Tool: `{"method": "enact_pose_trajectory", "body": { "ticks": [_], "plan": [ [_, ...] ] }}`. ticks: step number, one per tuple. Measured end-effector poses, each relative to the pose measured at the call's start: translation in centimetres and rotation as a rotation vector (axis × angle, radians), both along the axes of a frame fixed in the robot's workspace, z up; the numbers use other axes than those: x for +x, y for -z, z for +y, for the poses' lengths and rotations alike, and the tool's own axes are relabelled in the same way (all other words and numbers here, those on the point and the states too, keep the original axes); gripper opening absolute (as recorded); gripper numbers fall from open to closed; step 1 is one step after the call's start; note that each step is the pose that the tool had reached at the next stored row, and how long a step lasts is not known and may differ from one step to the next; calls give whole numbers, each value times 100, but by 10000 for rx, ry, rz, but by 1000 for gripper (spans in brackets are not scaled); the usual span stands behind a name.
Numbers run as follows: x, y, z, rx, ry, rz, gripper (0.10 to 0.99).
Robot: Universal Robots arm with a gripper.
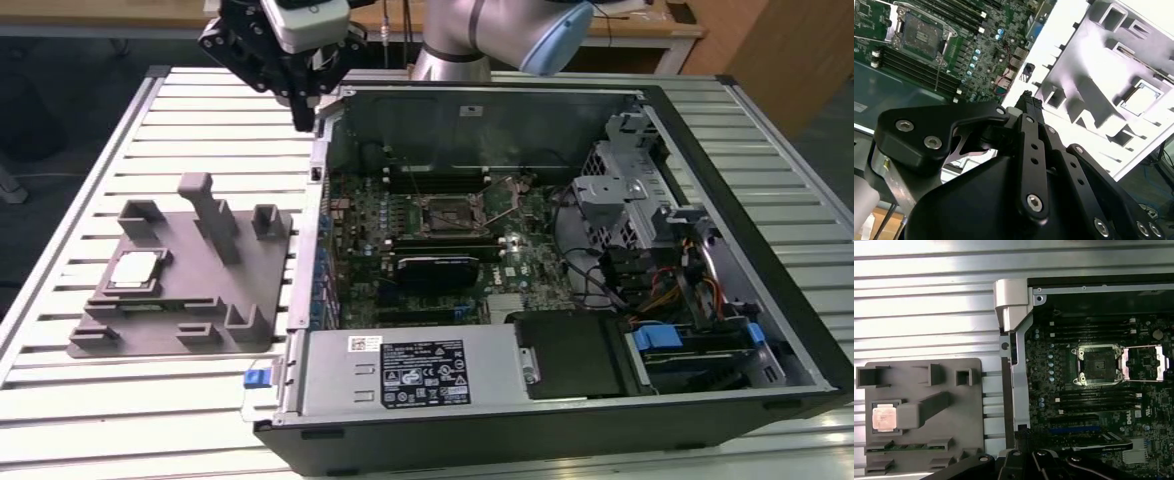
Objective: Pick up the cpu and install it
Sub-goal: 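Reach for the cpu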
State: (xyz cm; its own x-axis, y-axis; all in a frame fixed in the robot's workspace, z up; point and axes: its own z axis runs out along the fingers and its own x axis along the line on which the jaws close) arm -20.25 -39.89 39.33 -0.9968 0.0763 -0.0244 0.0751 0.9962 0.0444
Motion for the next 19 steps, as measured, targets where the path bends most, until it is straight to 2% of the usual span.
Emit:
{"method": "enact_pose_trajectory", "body": {
  "ticks": [19],
  "plan": [
    [-289,2,0,0,0,0,106]
  ]
}}
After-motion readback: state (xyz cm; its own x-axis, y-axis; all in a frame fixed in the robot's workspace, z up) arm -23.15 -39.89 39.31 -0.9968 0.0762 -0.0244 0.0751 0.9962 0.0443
